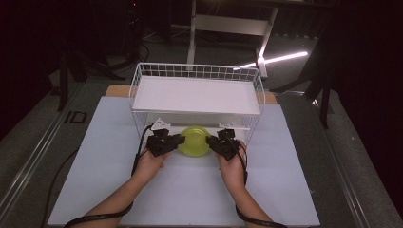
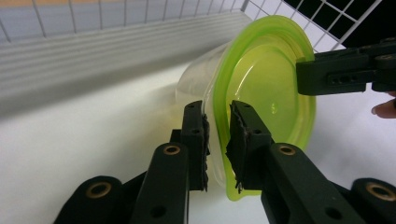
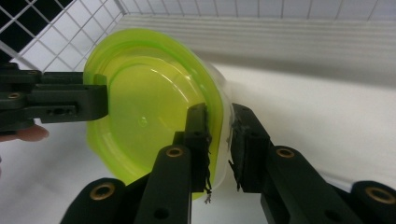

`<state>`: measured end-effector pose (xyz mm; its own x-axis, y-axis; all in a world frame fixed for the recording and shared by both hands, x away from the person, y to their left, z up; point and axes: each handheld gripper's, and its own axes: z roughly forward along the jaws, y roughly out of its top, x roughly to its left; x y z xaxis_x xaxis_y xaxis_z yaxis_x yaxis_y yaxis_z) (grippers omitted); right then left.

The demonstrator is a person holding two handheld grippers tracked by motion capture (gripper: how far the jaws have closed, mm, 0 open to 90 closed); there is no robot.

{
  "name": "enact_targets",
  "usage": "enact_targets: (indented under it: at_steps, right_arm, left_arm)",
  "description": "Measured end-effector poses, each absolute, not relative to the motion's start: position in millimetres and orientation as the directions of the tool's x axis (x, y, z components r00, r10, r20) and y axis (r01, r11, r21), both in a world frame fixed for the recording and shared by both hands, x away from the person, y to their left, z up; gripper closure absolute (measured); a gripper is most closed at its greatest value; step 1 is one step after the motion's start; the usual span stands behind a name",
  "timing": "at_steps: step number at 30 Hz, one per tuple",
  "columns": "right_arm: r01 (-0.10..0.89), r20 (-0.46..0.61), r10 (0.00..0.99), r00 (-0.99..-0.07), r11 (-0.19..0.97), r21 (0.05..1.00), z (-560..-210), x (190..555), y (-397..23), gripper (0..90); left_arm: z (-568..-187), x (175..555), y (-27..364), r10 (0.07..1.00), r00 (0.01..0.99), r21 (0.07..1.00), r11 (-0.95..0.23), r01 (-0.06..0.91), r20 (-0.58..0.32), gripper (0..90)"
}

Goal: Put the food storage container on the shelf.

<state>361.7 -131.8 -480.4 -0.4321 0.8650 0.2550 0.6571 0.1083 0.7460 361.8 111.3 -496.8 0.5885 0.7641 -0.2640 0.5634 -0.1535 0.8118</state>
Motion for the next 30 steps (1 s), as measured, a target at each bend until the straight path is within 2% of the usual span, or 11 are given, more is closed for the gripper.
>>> enact_targets:
  at_steps: [5, 13, 19, 22, 30]
  right_arm:
    - [0.622, 0.213, 0.867, -0.45, 0.133, 0.771, -481, 367, -129, 72.4]
    - [0.579, 0.143, 0.883, -0.446, 0.163, 0.799, -482, 379, -124, 62.0]
    - [0.59, 0.159, 0.895, -0.418, 0.133, 0.797, -485, 386, -123, 57.2]
    - [0.588, 0.167, 0.894, -0.417, 0.125, 0.799, -484, 387, -122, 53.8]
    - [0.55, 0.175, 0.873, -0.455, 0.12, 0.827, -471, 369, -121, 51.9]
  left_arm:
    - [-498, 365, 111, 0.78, 0.578, 0.832, -0.142, 0.536, -0.239, 73.0]
    - [-502, 375, 115, 0.801, 0.535, 0.838, -0.078, 0.54, -0.27, 65.0]
    - [-501, 382, 113, 0.814, 0.512, 0.835, -0.063, 0.546, -0.274, 58.0]
    - [-499, 383, 112, 0.824, 0.514, 0.842, -0.087, 0.533, -0.24, 53.6]
    - [-493, 370, 121, 0.786, 0.548, 0.853, -0.049, 0.519, -0.288, 49.8]
